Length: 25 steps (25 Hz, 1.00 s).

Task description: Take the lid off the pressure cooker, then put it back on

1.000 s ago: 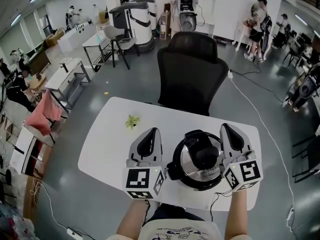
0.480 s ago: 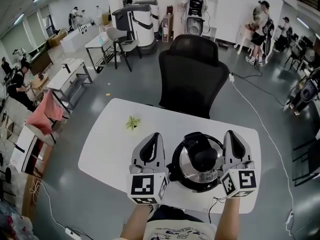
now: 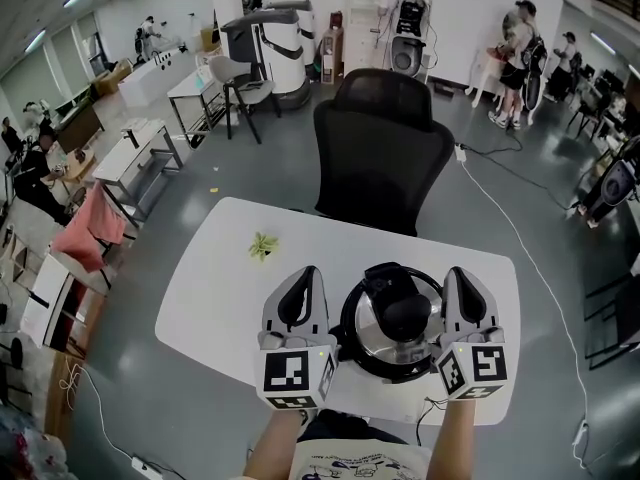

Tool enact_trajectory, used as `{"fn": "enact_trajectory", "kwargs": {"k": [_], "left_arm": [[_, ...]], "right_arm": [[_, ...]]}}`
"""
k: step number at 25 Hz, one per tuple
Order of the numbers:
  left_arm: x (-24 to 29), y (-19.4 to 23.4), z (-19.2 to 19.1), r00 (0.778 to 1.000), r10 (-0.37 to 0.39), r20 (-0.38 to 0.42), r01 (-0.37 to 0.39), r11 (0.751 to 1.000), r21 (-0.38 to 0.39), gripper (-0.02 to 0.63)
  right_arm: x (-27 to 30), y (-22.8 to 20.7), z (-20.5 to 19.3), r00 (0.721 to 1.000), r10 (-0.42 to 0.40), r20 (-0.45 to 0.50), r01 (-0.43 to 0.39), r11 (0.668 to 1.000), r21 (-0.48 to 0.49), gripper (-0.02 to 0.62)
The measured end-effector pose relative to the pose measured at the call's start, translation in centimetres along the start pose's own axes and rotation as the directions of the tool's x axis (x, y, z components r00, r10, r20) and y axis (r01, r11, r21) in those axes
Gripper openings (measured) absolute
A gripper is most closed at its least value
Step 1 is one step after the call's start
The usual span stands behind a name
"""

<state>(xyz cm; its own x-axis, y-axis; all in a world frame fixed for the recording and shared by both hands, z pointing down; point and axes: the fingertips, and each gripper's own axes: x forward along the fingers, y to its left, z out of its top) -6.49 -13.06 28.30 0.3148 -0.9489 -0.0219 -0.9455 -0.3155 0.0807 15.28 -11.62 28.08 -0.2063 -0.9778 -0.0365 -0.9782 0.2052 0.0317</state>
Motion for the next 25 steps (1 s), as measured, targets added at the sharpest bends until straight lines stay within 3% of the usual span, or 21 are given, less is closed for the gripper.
{"fn": "enact_trajectory", "kwargs": {"k": [25], "left_arm": [[-0.24,-0.21,0.12,1.0,-0.001,-0.008,0.001,1.0,0.001,0.014]], "right_arm": [[-0.63,-0.19,0.17,1.0,-0.022,-0.004,0.022,0.999,0.023,0.009]]}}
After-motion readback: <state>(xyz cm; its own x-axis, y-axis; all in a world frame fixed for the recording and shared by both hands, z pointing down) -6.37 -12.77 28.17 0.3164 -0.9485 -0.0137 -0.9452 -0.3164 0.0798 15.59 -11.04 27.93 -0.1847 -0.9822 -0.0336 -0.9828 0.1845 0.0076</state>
